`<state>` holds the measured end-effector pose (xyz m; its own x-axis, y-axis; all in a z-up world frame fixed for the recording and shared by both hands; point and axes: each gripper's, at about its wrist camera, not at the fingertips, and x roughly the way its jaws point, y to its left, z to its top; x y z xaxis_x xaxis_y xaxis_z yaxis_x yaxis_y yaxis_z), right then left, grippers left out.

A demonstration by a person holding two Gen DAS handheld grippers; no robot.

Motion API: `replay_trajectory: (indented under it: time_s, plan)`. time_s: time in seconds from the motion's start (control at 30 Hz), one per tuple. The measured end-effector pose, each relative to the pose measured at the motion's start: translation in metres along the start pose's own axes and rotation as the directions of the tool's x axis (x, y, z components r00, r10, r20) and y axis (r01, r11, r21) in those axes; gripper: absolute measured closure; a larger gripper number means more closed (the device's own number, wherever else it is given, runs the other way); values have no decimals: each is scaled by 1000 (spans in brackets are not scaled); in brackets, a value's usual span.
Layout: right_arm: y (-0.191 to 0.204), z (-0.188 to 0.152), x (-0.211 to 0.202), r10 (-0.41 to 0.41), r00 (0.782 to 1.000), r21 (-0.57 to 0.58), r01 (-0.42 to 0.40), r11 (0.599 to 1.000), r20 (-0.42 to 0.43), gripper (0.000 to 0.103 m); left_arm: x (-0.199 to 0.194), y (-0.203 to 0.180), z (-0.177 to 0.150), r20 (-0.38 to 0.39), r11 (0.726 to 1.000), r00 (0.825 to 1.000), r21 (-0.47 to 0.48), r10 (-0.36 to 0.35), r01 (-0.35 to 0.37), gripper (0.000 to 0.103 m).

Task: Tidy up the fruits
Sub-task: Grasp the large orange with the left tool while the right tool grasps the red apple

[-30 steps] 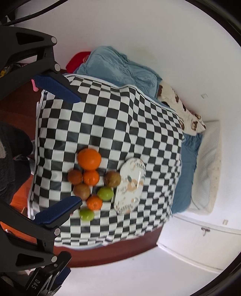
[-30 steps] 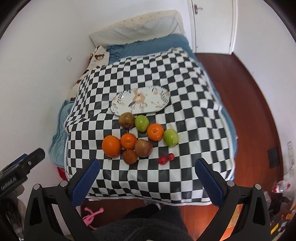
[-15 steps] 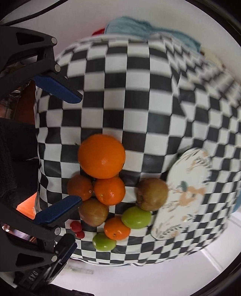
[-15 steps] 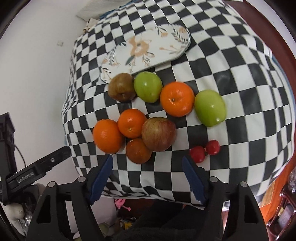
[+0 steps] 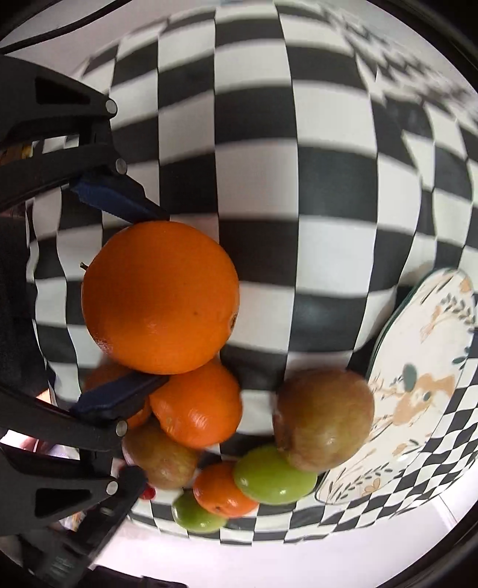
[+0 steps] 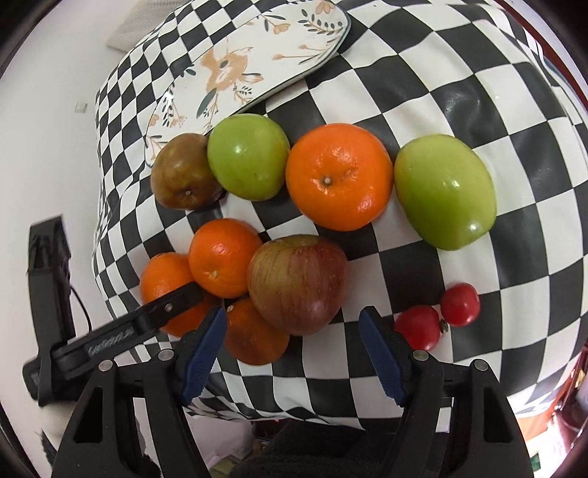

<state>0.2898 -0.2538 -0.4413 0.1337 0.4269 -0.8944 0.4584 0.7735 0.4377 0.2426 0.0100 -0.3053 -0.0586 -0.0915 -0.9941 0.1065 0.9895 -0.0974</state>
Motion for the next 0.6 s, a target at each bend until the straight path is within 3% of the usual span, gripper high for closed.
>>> replay_trajectory:
  time_s: [0.1, 0.2, 0.3, 0.43, 0.6]
  plan:
    - [4, 10, 9, 21, 1000, 26, -21, 999, -6, 26, -6, 15, 8, 17, 999, 999, 1, 37, -37, 27]
    - [5, 16, 20, 15, 1000, 28, -15, 999, -13, 26, 7, 25, 26, 2, 1000, 1000, -4, 5, -5, 26]
    - [9, 20, 32, 6, 1000, 31, -5, 1000, -22, 30, 21, 19, 47, 5, 1000, 1000, 19, 5, -5, 25]
    - [11, 26, 43, 21, 1000, 36, -20, 999, -9, 32, 68, 6, 64, -24, 999, 999, 11, -41, 41, 26]
    - [26, 26, 44, -20, 1000, -13, 20, 1000, 15, 34, 81, -10, 88, 18, 1000, 1000, 29, -10, 10, 28]
